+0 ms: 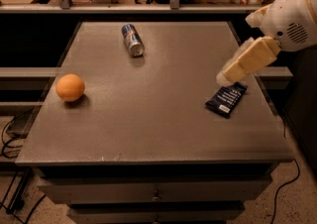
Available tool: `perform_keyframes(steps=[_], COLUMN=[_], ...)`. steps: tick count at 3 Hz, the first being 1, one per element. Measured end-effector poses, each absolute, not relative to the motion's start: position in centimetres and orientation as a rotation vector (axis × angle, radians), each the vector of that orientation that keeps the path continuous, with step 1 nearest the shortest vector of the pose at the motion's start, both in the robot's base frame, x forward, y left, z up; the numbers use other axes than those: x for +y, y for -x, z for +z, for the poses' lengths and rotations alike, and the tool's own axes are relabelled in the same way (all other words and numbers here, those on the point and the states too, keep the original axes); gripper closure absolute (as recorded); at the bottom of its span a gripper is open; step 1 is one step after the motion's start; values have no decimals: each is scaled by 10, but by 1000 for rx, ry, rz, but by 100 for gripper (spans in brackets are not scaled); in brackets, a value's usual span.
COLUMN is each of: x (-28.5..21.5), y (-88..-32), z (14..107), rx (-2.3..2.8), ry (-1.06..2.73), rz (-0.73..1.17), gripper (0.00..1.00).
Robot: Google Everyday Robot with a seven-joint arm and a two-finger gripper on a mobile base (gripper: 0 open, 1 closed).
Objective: Pick redbull can
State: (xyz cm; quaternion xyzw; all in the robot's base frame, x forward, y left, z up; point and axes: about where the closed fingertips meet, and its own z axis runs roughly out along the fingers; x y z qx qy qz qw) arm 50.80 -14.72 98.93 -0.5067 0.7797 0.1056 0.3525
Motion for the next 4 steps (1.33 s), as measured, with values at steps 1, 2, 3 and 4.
perform_keyframes(steps=[1,2,3,4], x=[-110,-110,-99,-74], y=[-541,-540,-548,-575], z=[994,995,983,959], rx=[2007,2004,2022,2041], ry=[1218,1221,1145,1054], rz=[257,259,284,311], gripper=[0,0,0,0])
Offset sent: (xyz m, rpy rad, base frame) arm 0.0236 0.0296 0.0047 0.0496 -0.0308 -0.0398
